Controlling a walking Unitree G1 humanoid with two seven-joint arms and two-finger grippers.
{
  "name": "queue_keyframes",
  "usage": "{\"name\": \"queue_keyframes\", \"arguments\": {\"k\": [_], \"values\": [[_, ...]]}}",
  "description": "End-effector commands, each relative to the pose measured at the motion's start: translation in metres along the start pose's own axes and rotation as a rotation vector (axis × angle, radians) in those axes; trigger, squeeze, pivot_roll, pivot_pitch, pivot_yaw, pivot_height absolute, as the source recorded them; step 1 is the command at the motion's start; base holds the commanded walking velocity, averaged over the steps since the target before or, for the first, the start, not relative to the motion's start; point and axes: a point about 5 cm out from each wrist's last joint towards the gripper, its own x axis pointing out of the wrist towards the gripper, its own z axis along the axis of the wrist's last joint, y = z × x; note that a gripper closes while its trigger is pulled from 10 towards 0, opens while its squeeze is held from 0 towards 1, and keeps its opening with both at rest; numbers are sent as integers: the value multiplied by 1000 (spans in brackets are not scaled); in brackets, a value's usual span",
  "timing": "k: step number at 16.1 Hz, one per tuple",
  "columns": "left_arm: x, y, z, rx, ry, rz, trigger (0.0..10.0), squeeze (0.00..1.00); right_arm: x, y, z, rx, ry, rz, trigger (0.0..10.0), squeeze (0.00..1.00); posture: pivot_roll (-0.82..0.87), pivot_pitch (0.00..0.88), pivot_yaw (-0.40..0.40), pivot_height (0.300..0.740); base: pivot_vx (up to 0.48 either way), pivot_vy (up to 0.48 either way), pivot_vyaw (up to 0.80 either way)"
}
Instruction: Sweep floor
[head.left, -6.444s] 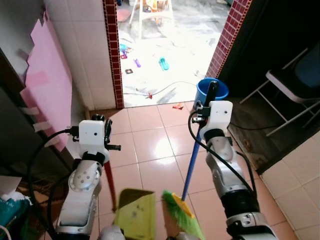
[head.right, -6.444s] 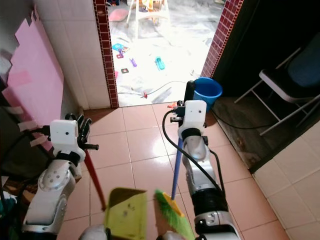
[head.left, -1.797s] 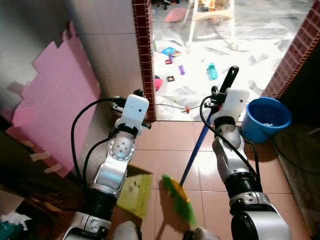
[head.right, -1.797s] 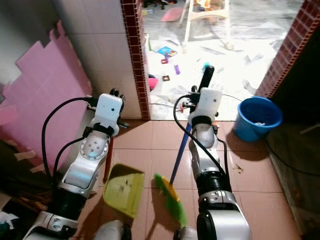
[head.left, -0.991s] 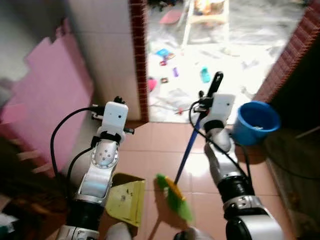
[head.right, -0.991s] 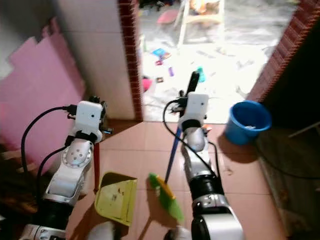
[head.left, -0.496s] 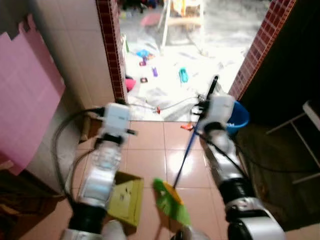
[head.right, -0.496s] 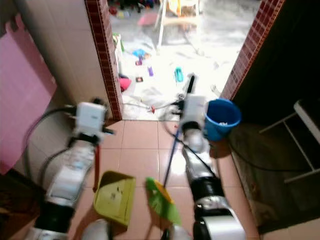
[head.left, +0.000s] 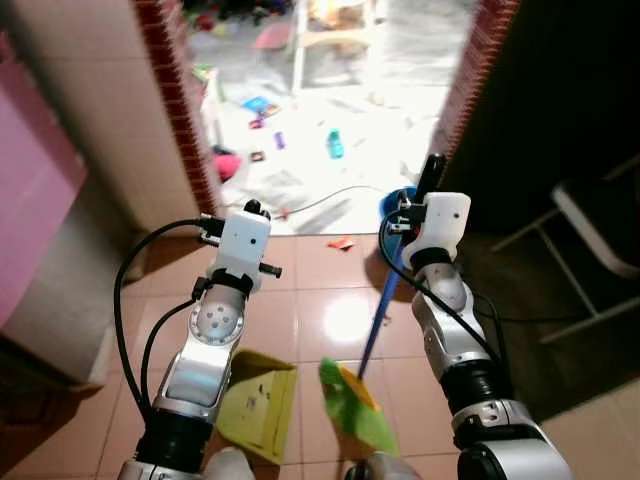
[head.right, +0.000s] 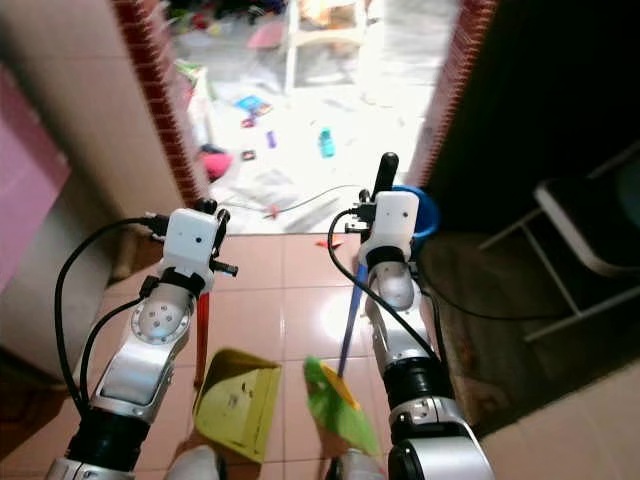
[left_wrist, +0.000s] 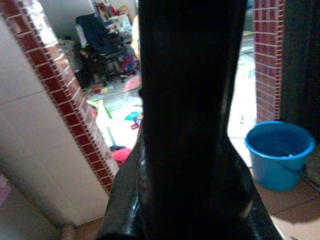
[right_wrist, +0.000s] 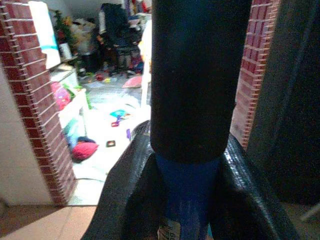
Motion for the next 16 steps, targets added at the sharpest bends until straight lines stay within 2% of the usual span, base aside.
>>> {"name": "queue_keyframes", "arguments": {"k": [1, 6, 9, 13, 16], "values": [[3, 11, 14, 40, -58, 22, 10000, 0, 4, 9, 9, 9, -35, 13, 10000, 0, 44, 29, -12, 740, 0, 0, 0], [5, 24, 12, 22, -41, 81, 10000, 0, 2, 11, 6, 35, -22, 6, 10000, 0, 56, 34, -15, 740, 0, 0, 0], [5, 25, 15, -8, -45, 107, 10000, 0, 3, 10, 1, 78, 12, 1, 10000, 0, 114, 30, -53, 740, 0, 0, 0], [-9, 33, 16, 2, -28, 144, 10000, 0, 8, 27, -6, 112, 56, 41, 10000, 0, 215, 29, -83, 740, 0, 0, 0], [-20, 41, 7, 68, -5, 187, 10000, 0, 11, 43, -1, 125, 41, 90, 10000, 0, 228, 37, -100, 740, 0, 0, 0]]}}
